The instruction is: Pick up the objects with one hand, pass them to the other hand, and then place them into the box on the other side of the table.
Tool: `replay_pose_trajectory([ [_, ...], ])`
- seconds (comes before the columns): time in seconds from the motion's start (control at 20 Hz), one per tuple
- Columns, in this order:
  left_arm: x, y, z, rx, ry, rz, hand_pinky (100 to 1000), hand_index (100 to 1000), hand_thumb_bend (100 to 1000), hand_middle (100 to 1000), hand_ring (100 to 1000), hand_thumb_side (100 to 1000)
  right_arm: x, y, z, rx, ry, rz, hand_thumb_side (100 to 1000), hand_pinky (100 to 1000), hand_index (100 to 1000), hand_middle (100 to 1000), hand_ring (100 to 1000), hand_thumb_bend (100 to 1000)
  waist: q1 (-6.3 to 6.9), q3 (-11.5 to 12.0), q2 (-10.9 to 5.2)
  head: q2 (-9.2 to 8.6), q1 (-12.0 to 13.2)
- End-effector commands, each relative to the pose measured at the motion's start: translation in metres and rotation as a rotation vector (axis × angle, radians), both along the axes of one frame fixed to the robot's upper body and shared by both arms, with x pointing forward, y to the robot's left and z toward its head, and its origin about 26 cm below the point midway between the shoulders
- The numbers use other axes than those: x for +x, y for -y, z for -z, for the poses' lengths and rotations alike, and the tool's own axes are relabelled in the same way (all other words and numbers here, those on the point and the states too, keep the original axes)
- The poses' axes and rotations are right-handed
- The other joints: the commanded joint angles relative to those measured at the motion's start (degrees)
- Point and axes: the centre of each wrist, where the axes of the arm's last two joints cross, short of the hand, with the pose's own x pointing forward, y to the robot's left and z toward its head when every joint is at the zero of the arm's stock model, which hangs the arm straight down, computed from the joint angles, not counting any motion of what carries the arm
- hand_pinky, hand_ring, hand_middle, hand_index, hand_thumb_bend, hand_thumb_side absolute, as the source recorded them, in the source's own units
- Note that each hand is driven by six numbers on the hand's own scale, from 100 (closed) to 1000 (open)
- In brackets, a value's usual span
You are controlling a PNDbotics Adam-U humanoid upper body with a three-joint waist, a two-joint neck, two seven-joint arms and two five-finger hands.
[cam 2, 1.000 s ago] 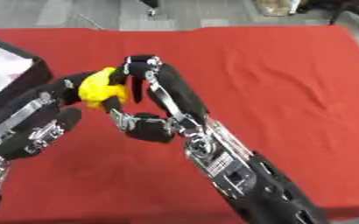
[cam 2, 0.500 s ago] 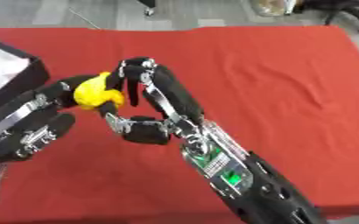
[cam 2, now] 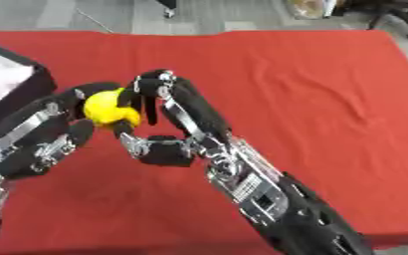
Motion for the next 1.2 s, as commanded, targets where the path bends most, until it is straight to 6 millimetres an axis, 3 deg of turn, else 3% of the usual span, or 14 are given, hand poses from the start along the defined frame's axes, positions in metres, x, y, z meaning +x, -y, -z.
replay_pose_trajectory([
  [0.05,-0.009,0.028,-0.01,0.002,0.067,0.092,799,965,100,851,957,771,-0.001,-0.008,-0.004,-0.012,0.003,-0.033,100,766,210,477,296,100,0.06,-0.1,-0.45,-0.13,0.3],
  [0.2,-0.007,0.031,-0.007,0.03,0.09,0.09,800,955,100,842,954,767,-0.003,-0.008,-0.008,-0.008,0.013,-0.04,100,766,210,477,298,100,0.09,-0.3,-0.42,-0.13,0.3],
  [0.4,-0.005,0.033,-0.003,0.065,0.117,0.094,767,893,100,764,903,709,-0.004,-0.007,-0.011,-0.001,0.019,-0.043,100,766,211,477,300,100,0.19,-0.5,-0.4,-0.13,0.3],
  [0.65,-0.004,0.034,0.001,0.115,0.143,0.101,639,755,100,569,764,404,-0.004,-0.007,-0.013,0.006,0.019,-0.039,100,766,211,477,301,100,0.27,-0.6,-0.35,-0.13,0.5],
  [0.9,-0.003,0.034,0.004,0.139,0.14,0.107,532,660,100,459,647,415,-0.004,-0.006,-0.013,0.013,0.02,-0.032,100,766,211,476,303,100,0.28,-0.6,-0.34,-0.13,0.6],
  [1.2,0.0,0.033,0.005,0.083,0.111,0.049,343,392,100,220,457,509,-0.005,-0.006,-0.014,0.024,0.025,-0.03,100,767,213,476,306,100,0.25,-0.7,-0.38,-0.13,0.6],
])
